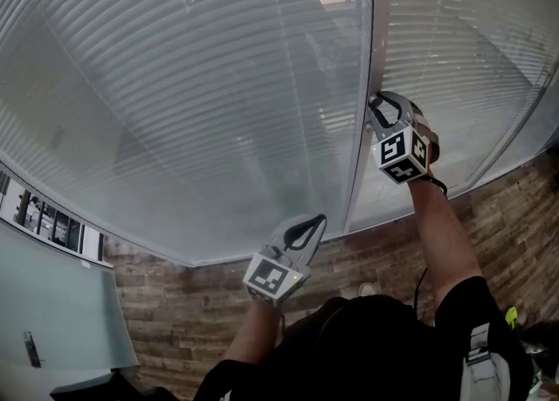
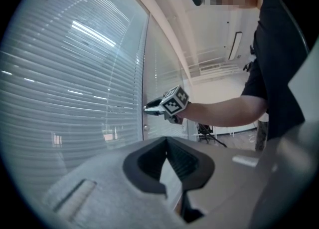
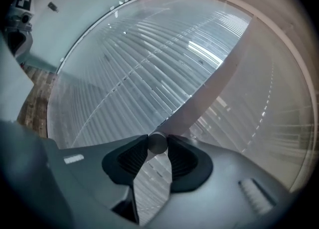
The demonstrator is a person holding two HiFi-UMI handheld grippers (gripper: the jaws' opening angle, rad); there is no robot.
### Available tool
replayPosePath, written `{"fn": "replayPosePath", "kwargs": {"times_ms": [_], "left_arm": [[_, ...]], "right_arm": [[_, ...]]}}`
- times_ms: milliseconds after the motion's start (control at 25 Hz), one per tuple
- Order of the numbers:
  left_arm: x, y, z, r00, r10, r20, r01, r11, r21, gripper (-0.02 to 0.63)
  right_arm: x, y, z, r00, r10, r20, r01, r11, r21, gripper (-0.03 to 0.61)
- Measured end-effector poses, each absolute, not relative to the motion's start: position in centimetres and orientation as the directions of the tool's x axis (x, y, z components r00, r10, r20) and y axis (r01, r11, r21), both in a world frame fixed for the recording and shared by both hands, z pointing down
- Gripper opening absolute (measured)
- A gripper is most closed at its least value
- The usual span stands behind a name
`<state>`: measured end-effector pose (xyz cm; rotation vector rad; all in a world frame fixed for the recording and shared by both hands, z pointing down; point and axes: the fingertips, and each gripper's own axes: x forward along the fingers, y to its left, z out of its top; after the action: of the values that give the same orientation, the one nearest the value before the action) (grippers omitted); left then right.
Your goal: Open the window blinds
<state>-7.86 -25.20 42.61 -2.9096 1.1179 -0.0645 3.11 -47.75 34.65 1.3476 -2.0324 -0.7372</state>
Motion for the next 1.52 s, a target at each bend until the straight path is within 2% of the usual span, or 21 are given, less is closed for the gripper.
{"fn": "replayPosePath", "kwargs": {"times_ms": [360,640,800,1120,1280,1520], "left_arm": [[-8.6,-24.7,42.6,0.742,-0.670,0.034,-0.669,-0.743,-0.041,0.003],[-9.6,-24.3,42.6,0.737,-0.675,0.035,-0.673,-0.738,-0.055,0.003],[-9.8,-23.8,42.7,0.741,-0.670,0.044,-0.668,-0.742,-0.053,0.003],[-10.6,-23.4,42.3,0.738,-0.673,0.043,-0.670,-0.739,-0.061,0.003],[-11.1,-23.2,42.6,0.733,-0.680,0.034,-0.677,-0.733,-0.070,0.003],[-11.2,-22.8,42.3,0.729,-0.683,0.045,-0.681,-0.730,-0.062,0.004]], "right_arm": [[3.8,-48.8,35.4,-0.371,-0.920,0.126,-0.808,0.386,0.445,0.120],[4.4,-49.0,35.5,-0.380,-0.921,0.083,-0.896,0.389,0.214,0.120],[4.6,-49.2,35.7,-0.392,-0.918,0.050,-0.918,0.395,0.049,0.120],[4.8,-49.3,35.5,-0.378,-0.926,0.018,-0.920,0.373,-0.117,0.120],[5.1,-49.3,35.4,-0.376,-0.927,-0.005,-0.896,0.364,-0.255,0.120],[5.1,-49.3,35.4,-0.351,-0.936,0.013,-0.924,0.344,-0.167,0.119]]}}
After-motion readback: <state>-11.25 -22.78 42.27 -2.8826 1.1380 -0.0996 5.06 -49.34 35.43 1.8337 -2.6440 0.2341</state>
